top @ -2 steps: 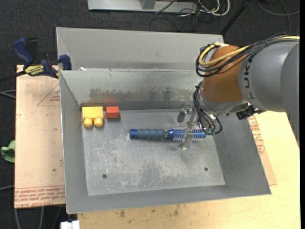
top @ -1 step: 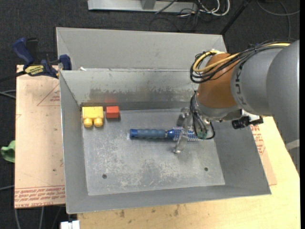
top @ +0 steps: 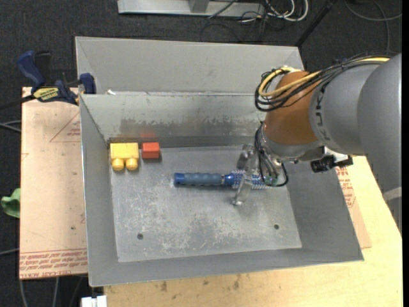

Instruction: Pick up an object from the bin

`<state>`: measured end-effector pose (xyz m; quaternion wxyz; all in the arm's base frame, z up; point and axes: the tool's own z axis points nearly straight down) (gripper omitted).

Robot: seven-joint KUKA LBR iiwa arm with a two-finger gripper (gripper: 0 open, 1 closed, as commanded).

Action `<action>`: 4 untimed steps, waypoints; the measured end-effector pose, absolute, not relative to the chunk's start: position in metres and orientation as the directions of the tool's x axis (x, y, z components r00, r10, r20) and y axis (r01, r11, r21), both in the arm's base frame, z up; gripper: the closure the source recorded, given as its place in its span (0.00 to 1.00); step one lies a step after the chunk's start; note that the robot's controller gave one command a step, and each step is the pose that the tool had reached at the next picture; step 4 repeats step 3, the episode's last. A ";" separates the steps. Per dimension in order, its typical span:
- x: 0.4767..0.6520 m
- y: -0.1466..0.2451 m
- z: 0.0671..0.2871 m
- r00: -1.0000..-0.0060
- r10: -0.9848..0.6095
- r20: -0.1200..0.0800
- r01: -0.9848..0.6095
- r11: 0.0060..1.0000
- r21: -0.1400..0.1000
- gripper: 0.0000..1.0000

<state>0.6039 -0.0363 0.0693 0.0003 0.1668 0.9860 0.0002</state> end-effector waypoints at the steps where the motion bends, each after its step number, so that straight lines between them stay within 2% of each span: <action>1: 0.604 -0.036 0.069 -0.944 0.329 -0.001 0.329 0.944 0.000 1.00; 2: 0.604 -0.036 0.070 -0.945 0.327 -0.001 0.327 0.945 0.000 1.00; 3: 0.606 -0.036 0.170 -0.946 0.325 -0.009 0.325 0.946 0.003 1.00; 4: 0.606 -0.036 0.170 -0.946 0.325 -0.009 0.325 0.946 0.003 1.00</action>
Offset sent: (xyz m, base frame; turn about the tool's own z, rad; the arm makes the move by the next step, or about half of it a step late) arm 0.0000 0.0000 0.0000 0.0000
